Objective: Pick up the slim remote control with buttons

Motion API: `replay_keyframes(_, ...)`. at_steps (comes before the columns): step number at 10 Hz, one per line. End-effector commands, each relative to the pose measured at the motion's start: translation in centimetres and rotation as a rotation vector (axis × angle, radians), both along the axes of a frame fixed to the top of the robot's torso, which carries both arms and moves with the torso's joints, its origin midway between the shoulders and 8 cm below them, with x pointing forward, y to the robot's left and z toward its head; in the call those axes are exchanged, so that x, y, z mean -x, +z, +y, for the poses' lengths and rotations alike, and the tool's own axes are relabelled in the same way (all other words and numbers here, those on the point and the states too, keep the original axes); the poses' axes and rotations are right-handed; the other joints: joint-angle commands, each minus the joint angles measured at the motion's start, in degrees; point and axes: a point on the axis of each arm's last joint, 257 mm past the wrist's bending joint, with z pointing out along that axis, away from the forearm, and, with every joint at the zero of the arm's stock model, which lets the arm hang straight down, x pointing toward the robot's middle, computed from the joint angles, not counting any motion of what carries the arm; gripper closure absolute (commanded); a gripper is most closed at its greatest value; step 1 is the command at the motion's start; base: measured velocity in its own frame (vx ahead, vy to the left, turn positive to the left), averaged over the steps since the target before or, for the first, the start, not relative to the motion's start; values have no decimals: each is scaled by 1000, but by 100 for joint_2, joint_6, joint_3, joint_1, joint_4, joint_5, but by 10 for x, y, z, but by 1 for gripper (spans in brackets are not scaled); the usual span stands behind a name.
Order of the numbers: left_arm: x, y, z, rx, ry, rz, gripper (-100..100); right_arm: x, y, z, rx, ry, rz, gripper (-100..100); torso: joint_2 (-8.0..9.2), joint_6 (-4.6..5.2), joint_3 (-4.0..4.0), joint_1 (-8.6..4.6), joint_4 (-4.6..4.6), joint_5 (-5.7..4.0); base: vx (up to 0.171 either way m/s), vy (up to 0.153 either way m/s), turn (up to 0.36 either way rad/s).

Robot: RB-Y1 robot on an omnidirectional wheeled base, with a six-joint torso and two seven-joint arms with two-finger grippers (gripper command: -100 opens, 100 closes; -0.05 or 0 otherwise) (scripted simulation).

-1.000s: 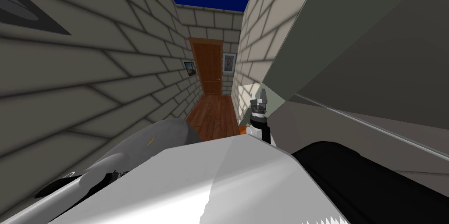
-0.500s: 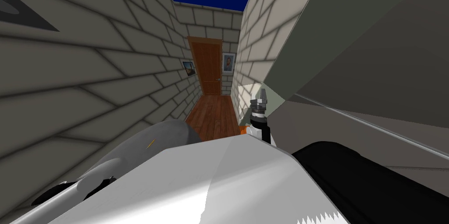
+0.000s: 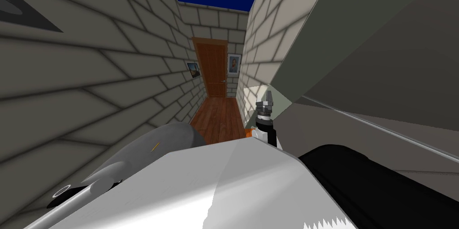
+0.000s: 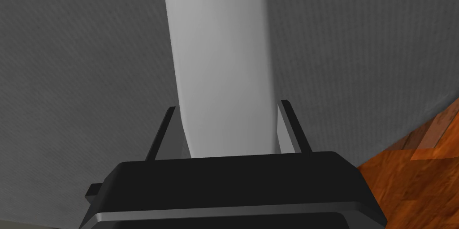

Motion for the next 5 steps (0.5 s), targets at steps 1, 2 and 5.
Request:
replay_keyframes(1,0,0,0,0,0,0,100,0,0,0,0,0,0,0,0,0,0,0,0,0,0,0,0)
replay_keyframes(2,0,0,0,0,0,0,100,0,0,0,0,0,0,0,0,1,0,5,0,3,0,0,0)
replay_keyframes(5,0,0,0,0,0,0,0,0,0,0,0,0,0,0,-1,0,0,7,0,3,0,0,0)
